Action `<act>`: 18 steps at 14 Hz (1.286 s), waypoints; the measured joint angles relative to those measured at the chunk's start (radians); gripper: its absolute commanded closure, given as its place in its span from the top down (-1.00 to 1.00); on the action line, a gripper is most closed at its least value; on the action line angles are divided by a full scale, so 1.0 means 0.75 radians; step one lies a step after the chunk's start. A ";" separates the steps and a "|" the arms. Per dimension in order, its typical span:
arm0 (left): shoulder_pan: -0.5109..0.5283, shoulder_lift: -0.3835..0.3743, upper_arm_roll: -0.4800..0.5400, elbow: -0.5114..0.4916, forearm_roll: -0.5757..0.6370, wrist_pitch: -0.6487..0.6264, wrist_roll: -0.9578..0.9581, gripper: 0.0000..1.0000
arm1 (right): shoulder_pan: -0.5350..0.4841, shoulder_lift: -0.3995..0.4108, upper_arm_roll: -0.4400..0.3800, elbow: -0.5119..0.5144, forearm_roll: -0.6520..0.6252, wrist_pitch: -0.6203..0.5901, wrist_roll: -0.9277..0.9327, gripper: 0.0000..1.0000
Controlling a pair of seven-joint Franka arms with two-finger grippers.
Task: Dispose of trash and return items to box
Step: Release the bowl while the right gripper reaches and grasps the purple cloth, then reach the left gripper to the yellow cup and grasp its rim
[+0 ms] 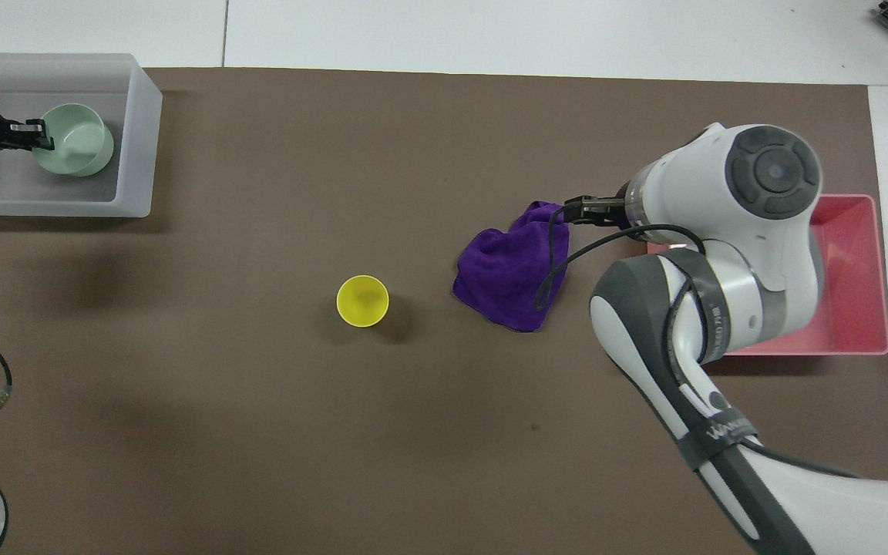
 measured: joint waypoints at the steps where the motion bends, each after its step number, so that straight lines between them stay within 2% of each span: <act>1: -0.002 -0.002 -0.004 0.010 0.004 -0.007 0.006 1.00 | 0.021 0.038 0.000 0.000 0.000 0.039 0.033 1.00; 3: -0.003 -0.033 -0.016 0.032 0.006 -0.032 0.015 1.00 | 0.060 0.102 0.000 -0.001 0.000 0.111 0.095 1.00; 6: -0.012 -0.154 -0.033 0.007 0.006 -0.082 0.017 1.00 | 0.102 0.185 0.000 -0.002 0.000 0.203 0.158 1.00; 8: -0.042 -0.298 -0.036 -0.117 0.006 -0.100 0.015 1.00 | 0.123 0.228 0.000 -0.013 0.000 0.255 0.174 1.00; 10: -0.089 -0.477 -0.040 -0.311 0.006 -0.104 -0.042 1.00 | 0.125 0.245 0.000 -0.042 0.000 0.299 0.176 1.00; 11: -0.121 -0.567 -0.042 -0.412 0.006 -0.109 -0.090 1.00 | 0.125 0.245 -0.001 -0.058 0.000 0.306 0.176 0.90; 12: -0.157 -0.643 -0.044 -0.501 0.006 -0.112 -0.138 1.00 | 0.125 0.245 -0.002 -0.069 0.000 0.308 0.176 -0.10; 13: -0.199 -0.708 -0.045 -0.582 0.006 -0.113 -0.196 1.00 | 0.125 0.245 -0.002 -0.076 -0.001 0.308 0.176 -0.95; 15: -0.301 -0.806 -0.048 -0.717 0.006 -0.112 -0.329 1.00 | 0.125 0.245 -0.002 -0.081 -0.001 0.308 0.182 -1.00; 18: -0.433 -0.848 -0.049 -0.818 0.006 -0.073 -0.414 1.00 | 0.125 0.241 -0.004 -0.081 -0.001 0.303 0.211 -1.00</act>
